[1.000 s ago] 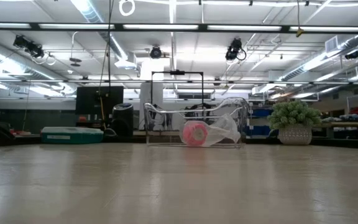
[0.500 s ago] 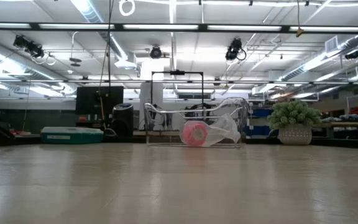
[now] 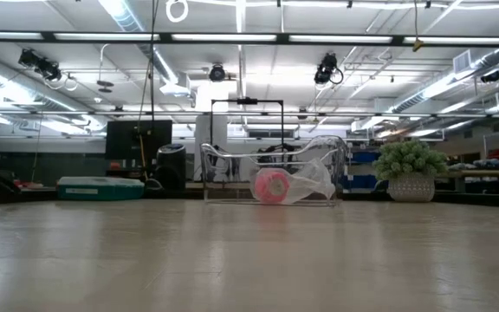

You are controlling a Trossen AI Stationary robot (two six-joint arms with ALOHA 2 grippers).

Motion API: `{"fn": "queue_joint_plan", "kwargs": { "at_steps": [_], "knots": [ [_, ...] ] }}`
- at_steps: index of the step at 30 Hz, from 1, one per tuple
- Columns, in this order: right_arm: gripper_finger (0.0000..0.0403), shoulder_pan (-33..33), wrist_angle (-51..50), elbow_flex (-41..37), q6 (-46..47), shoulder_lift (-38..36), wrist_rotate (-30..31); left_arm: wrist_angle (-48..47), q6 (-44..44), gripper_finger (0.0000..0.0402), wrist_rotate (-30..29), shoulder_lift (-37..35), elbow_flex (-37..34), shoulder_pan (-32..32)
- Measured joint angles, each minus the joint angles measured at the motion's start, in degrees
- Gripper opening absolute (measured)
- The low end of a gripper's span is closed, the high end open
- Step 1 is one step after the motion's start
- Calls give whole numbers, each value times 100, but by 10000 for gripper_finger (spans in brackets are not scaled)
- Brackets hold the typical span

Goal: Roll bandage
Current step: Roll the blue bandage

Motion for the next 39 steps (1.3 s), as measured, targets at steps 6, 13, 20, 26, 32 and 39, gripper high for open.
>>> {"fn": "queue_joint_plan", "kwargs": {
  "at_steps": [6,13,20,26,32,39],
  "knots": [
    [166,-222,-4,-2,784,0,-650,-27,6,12,90,0,0,0],
    [103,-548,13,-2,1492,0,-1186,-30,-4,12,209,0,-2,11],
    [7,-553,-120,-2,1564,0,-1839,-30,306,12,186,0,-7,11],
    [1,-169,-150,-7,1619,2,-2348,-34,1173,12,-156,0,-75,87],
    [0,208,149,80,1698,2,-2380,-80,1490,12,-156,-2,-547,241],
    [0,185,99,219,2359,2,-2574,-181,959,12,-151,0,-1148,606]
  ]
}}
